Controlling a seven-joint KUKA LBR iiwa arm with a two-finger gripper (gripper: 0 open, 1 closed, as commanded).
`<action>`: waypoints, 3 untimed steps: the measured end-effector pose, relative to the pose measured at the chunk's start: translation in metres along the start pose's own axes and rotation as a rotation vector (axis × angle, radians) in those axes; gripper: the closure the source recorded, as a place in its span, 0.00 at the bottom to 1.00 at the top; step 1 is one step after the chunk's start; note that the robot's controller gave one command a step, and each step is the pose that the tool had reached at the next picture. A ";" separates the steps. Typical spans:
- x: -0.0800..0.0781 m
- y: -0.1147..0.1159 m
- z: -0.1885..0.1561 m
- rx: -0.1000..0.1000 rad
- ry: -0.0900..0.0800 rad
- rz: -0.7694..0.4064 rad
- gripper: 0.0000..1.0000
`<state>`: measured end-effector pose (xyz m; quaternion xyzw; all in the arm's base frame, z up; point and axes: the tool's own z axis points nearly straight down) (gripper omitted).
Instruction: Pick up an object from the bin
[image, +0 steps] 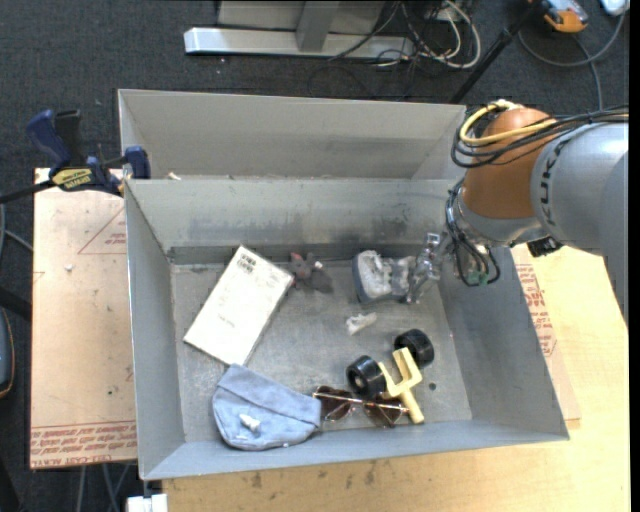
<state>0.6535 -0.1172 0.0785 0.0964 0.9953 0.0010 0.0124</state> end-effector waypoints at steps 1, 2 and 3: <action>0.000 0.000 0.000 0.000 0.000 0.000 1.00; 0.012 0.003 -0.039 0.003 0.024 -0.001 1.00; 0.003 0.003 -0.060 0.003 0.017 -0.119 1.00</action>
Offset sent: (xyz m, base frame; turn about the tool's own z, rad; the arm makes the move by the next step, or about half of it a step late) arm -0.0130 0.0068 0.0550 0.0006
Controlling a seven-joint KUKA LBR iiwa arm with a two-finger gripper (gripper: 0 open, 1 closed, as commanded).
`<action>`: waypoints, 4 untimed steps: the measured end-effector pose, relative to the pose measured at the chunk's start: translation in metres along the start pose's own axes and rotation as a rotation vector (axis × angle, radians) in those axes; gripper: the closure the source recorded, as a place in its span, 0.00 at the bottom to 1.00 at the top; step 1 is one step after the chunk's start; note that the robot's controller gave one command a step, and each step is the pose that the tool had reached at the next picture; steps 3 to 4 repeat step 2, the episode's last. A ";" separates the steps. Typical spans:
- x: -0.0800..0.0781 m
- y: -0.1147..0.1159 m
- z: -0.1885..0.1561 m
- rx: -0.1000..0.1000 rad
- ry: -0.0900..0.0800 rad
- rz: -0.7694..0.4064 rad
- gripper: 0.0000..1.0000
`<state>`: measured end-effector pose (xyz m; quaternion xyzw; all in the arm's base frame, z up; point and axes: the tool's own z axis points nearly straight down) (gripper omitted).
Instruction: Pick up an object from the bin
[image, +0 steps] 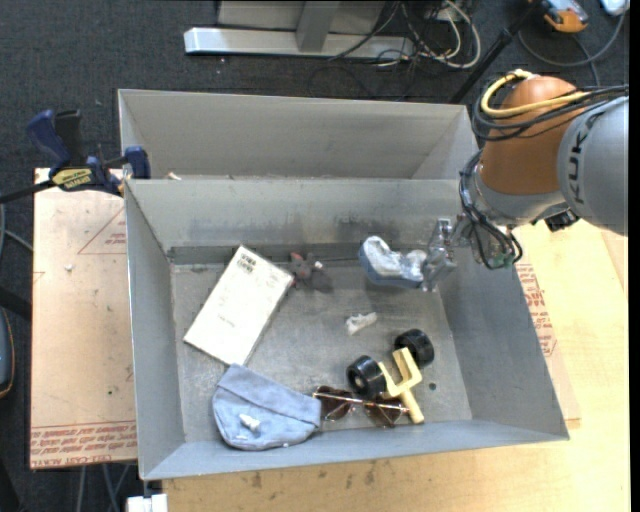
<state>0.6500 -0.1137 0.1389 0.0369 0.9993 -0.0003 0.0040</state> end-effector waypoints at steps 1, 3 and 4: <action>0.017 0.005 -0.046 -0.002 0.011 0.019 1.00; 0.016 0.011 -0.077 0.000 -0.002 0.010 1.00; 0.016 0.011 -0.077 0.000 -0.002 0.010 1.00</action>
Offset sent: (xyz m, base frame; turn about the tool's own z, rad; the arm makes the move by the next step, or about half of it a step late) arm -0.0185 0.0171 0.0649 -0.0092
